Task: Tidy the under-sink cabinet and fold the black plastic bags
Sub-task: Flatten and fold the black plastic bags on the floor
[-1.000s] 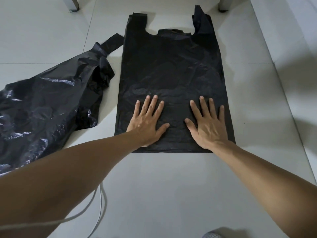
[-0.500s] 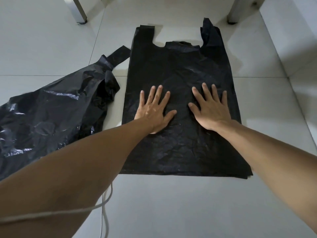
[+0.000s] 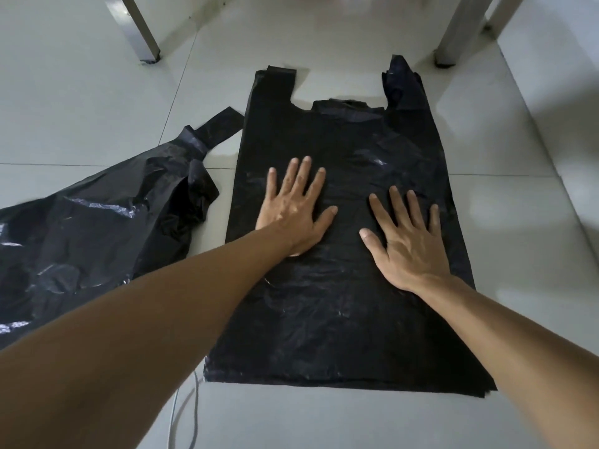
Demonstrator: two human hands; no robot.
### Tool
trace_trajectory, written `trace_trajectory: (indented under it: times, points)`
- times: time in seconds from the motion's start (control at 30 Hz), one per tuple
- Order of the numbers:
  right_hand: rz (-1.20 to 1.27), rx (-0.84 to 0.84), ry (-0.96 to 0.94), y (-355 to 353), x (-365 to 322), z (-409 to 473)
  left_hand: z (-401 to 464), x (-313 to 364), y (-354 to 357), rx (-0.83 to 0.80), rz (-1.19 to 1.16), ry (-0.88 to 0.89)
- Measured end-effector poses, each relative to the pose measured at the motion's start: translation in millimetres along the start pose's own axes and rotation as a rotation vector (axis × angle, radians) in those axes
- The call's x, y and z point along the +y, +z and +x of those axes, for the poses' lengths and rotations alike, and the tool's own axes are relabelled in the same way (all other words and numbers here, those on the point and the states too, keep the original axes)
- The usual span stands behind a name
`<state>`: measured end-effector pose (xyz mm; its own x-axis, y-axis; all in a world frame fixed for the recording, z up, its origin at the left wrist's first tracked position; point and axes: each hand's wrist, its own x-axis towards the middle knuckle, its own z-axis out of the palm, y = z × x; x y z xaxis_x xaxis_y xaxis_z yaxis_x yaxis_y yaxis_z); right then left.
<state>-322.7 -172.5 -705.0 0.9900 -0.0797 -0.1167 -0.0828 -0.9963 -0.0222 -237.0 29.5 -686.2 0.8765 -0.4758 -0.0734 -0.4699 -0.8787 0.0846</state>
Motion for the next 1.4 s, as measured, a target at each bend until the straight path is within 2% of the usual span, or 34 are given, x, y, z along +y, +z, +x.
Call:
trace_trajectory:
  times: [0.17, 0.3, 0.6, 0.67, 0.77, 0.97, 1.1, 1.27, 1.33, 1.4]
  points:
    - [-0.012, -0.012, -0.008, -1, 1, 0, 31, 11, 8, -0.079, -0.014, -0.028]
    - [0.049, 0.067, -0.004, -5, 2, 7, 26, 10, 17, -0.06, 0.021, -0.039]
    - [0.095, 0.001, 0.12, -16, 53, 111, 28, 11, 21, -0.037, 0.021, -0.067]
    - [0.12, 0.07, 0.185, -20, 63, 122, 29, 10, 21, -0.046, 0.023, -0.07]
    - [0.275, 0.216, 0.309, -41, 70, 153, 29, 11, 21, -0.057, 0.033, -0.07]
    - [0.851, 0.076, 0.596, -91, 82, 231, 30, 10, 20, -0.07, 0.042, -0.067]
    - [0.871, 0.06, 0.618, -100, 84, 256, 29, 11, 18, -0.071, 0.034, -0.065]
    - [1.094, 0.143, 0.59, -115, 86, 278, 28, 11, 16, -0.079, 0.033, -0.063]
    - [1.141, 0.227, 0.624, -122, 90, 280, 28, 11, 16, -0.079, 0.032, -0.062]
    - [0.999, 0.347, 0.65, -125, 94, 274, 28, 11, 16, -0.076, 0.029, -0.062]
